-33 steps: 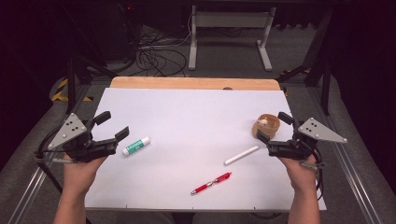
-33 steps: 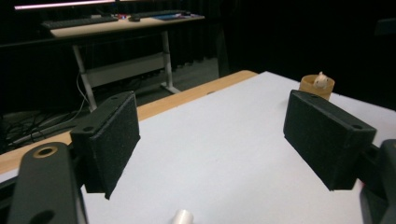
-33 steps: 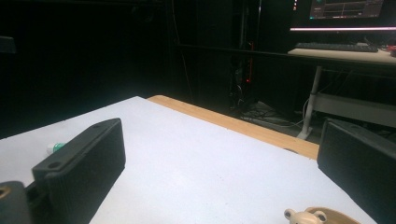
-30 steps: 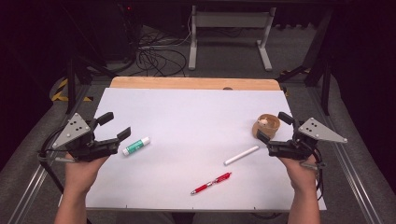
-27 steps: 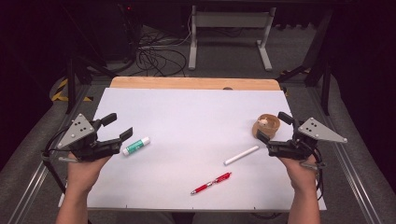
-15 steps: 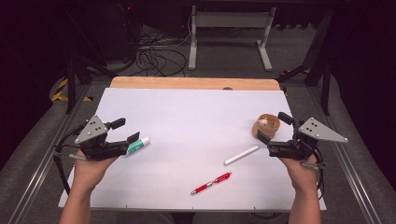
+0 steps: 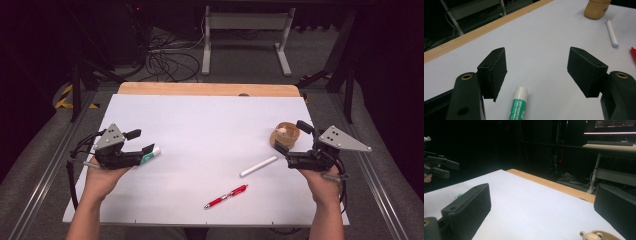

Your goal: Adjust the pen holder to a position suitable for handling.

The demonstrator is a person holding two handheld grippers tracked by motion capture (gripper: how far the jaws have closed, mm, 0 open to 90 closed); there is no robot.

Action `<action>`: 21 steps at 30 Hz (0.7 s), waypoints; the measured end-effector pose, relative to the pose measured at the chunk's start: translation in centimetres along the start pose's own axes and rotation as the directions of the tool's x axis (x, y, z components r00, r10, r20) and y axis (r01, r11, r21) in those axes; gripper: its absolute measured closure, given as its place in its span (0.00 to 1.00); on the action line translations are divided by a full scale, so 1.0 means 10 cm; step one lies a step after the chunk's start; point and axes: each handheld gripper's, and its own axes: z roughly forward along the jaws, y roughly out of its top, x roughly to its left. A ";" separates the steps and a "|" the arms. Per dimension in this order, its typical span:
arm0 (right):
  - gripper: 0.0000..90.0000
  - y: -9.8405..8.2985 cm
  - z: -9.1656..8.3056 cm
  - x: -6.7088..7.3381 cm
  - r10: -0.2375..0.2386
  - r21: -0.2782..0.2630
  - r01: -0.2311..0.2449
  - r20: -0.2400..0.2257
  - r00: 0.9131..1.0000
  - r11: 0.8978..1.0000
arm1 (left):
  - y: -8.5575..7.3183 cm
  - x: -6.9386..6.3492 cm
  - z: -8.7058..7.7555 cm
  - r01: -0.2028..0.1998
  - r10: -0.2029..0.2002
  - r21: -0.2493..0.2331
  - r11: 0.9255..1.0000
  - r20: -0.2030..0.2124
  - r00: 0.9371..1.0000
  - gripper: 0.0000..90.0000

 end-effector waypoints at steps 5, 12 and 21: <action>0.02 0.00 0.00 0.00 0.003 -0.001 -0.003 -0.011 1.000 1.000 | -0.04 0.04 0.07 0.002 -0.002 0.029 1.000 0.003 1.000 0.37; 0.01 0.00 0.01 0.01 -0.011 0.006 0.011 -0.031 0.999 1.000 | -0.09 0.08 0.17 -0.005 0.004 0.080 0.997 0.002 1.000 0.38; 0.01 0.01 -0.01 0.01 -0.013 0.000 0.013 -0.028 1.000 1.000 | -0.15 0.13 0.33 -0.015 0.014 0.153 0.988 0.009 1.000 0.38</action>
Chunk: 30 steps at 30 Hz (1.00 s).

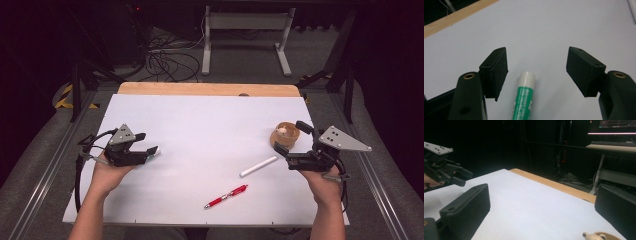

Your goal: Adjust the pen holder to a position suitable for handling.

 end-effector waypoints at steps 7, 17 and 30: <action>0.00 0.00 0.00 0.01 -0.004 0.004 0.004 -0.005 1.000 1.000 | -0.03 0.04 0.08 0.005 -0.004 0.042 0.999 -0.003 1.000 0.39; 0.00 0.00 0.00 0.01 -0.008 0.006 0.008 -0.003 1.000 1.000 | -0.06 0.08 0.18 0.006 -0.007 0.096 0.995 0.004 1.000 0.40; 0.00 0.00 0.00 0.00 -0.007 0.006 0.007 0.006 1.000 1.000 | -0.10 0.14 0.28 0.017 -0.020 0.156 0.988 0.018 1.000 0.42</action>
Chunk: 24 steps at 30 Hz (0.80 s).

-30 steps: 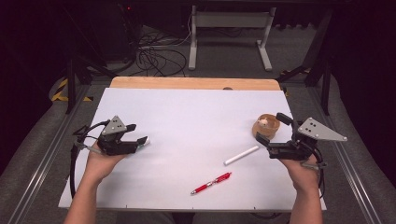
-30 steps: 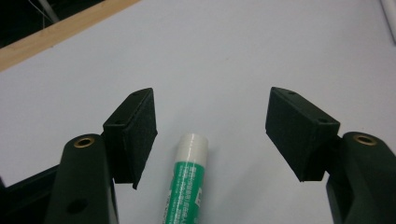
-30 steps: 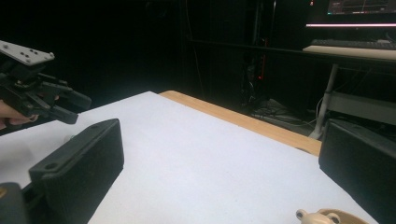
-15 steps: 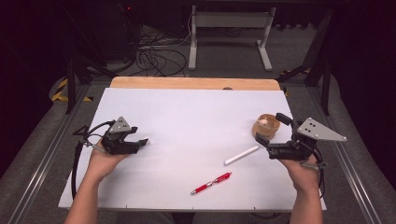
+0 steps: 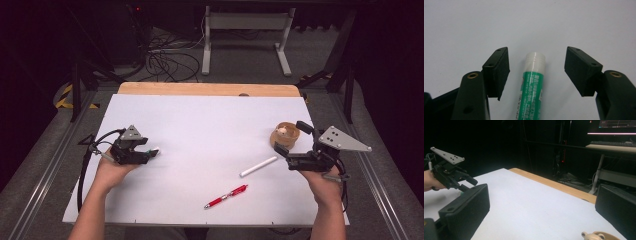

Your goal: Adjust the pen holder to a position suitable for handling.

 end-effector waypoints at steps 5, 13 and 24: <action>0.00 0.00 0.00 0.00 0.000 0.002 0.000 0.001 1.000 1.000 | -0.01 0.02 0.04 0.001 -0.001 0.021 1.000 0.004 1.000 0.43; 0.00 0.00 0.00 0.00 0.000 0.006 0.000 -0.002 1.000 1.000 | -0.02 0.06 0.13 -0.002 0.002 0.049 0.999 0.012 1.000 0.47; 0.00 -0.01 0.01 0.00 -0.001 0.012 0.001 -0.008 1.000 1.000 | 0.00 0.06 0.22 0.000 -0.002 0.071 0.997 0.025 1.000 0.53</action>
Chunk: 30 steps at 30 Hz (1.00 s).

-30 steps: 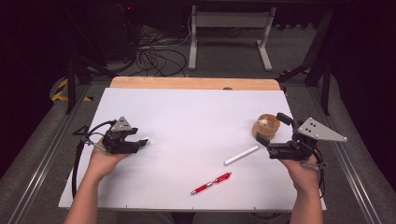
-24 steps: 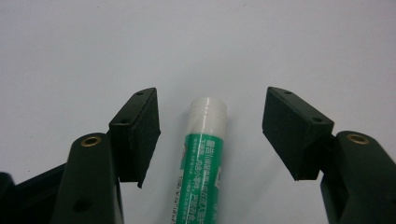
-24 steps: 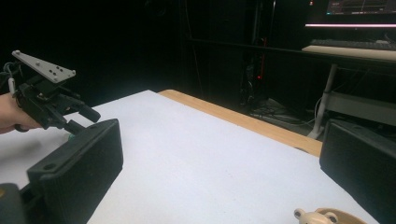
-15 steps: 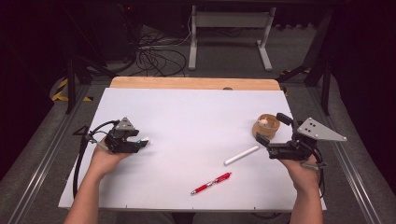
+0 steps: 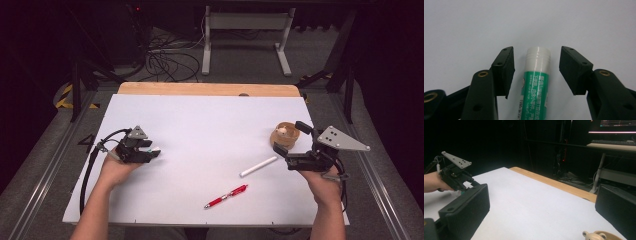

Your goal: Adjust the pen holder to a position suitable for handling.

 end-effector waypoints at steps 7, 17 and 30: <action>0.00 0.00 0.02 0.00 0.005 0.003 -0.005 -0.005 1.000 1.000 | 0.00 0.00 0.05 -0.007 0.007 0.022 1.000 -0.001 1.000 0.57; 0.00 -0.01 0.03 0.00 0.002 0.007 -0.002 -0.009 1.000 1.000 | -0.01 0.01 0.11 -0.003 0.003 0.056 0.998 0.008 1.000 0.60; 0.00 -0.01 0.04 0.00 0.007 0.006 -0.007 -0.007 1.000 1.000 | -0.01 0.01 0.13 0.003 -0.005 0.058 0.998 0.024 1.000 0.69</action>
